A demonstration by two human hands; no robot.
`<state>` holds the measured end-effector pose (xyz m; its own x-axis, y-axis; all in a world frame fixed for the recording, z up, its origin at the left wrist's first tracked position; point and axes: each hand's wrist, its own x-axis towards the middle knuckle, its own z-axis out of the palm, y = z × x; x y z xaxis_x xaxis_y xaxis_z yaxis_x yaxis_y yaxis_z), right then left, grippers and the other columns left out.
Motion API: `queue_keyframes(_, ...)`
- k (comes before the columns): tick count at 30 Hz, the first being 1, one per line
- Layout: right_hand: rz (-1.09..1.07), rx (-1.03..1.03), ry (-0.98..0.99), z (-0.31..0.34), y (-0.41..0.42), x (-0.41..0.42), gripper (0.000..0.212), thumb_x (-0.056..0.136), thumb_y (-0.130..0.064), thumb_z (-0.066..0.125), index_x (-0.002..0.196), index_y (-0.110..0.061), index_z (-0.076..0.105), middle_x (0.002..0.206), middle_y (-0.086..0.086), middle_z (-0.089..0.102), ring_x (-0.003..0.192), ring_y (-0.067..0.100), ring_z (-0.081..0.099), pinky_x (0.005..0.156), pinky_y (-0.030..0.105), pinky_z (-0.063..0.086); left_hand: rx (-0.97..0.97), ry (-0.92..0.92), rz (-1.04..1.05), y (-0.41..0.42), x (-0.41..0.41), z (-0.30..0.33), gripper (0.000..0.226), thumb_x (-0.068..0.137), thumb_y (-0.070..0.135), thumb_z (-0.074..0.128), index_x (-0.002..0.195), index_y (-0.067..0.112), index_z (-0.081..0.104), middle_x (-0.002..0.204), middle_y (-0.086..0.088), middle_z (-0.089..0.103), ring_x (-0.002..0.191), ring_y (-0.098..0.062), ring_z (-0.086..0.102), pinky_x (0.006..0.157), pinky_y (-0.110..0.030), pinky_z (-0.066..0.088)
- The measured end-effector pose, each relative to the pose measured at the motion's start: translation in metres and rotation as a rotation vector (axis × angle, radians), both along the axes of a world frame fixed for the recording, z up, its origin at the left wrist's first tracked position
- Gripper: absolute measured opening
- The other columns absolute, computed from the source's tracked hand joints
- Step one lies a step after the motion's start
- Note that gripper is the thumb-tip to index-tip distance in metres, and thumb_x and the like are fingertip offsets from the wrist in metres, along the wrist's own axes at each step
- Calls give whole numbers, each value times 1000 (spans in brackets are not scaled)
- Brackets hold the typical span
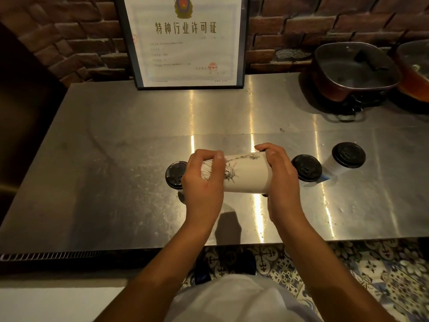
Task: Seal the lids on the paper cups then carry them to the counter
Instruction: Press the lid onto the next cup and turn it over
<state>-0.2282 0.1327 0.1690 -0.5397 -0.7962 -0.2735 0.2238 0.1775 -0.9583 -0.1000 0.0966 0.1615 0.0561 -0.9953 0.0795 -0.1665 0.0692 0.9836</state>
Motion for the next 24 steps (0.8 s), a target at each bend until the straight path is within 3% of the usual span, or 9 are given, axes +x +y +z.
queue_keyframes(2,19,-68,95,-2,4,2,31,95,-41,47,115,-28,66,117,1,69,100,18,66,63,25,55,261,138,24,-4,-1,3,14,98,37,63,89,26,66,81,10,71,80,-11,68,72,-43,57)
queue_keyframes(4,50,-84,92,-2,4,-2,32,95,-41,48,117,-28,67,117,1,70,99,17,67,63,26,56,346,161,-31,-3,2,4,10,96,40,64,91,32,66,86,14,70,85,-11,67,78,-46,58)
queue_keyframes(5,59,-56,53,-1,3,-6,30,97,-40,49,116,-29,68,115,1,71,97,17,66,59,24,52,312,129,-86,-1,5,2,7,96,42,64,95,36,65,92,16,69,90,-10,67,83,-46,58)
queue_keyframes(7,74,47,-55,1,0,-17,26,99,-38,51,111,-30,73,107,0,71,95,22,65,56,28,45,140,34,-236,7,11,-2,21,94,44,63,113,38,60,109,21,64,103,-6,64,87,-40,58)
queue_keyframes(10,135,155,-212,0,-1,-23,22,97,-36,57,97,-30,77,95,1,69,94,27,63,67,38,42,-177,-107,-342,12,19,-14,36,94,39,58,129,34,52,132,10,55,119,-12,59,91,-28,55)
queue_keyframes(13,110,188,-223,-2,-1,-19,19,94,-35,60,90,-31,78,94,2,68,93,28,62,71,41,41,-239,-224,-212,15,19,-22,31,98,42,49,119,22,60,116,5,61,106,-6,61,80,-25,55)
queue_keyframes(16,47,120,-111,-2,2,-9,22,94,-38,56,99,-31,76,101,3,70,95,27,64,68,36,48,37,-25,-131,20,13,-13,19,104,35,49,109,22,60,110,1,62,100,-18,66,61,-34,61)
queue_keyframes(20,114,-44,221,5,8,-1,38,90,-45,49,119,-30,69,109,-12,68,95,3,66,66,18,55,617,352,-45,12,7,-4,26,105,34,48,114,15,63,109,-17,67,83,-37,74,48,-37,59)
queue_keyframes(24,211,13,181,13,6,-8,47,87,-51,47,126,-34,67,116,-10,68,101,11,67,71,20,55,706,439,-17,10,10,-2,34,104,41,50,118,13,62,107,-21,70,74,-39,75,50,-38,60)
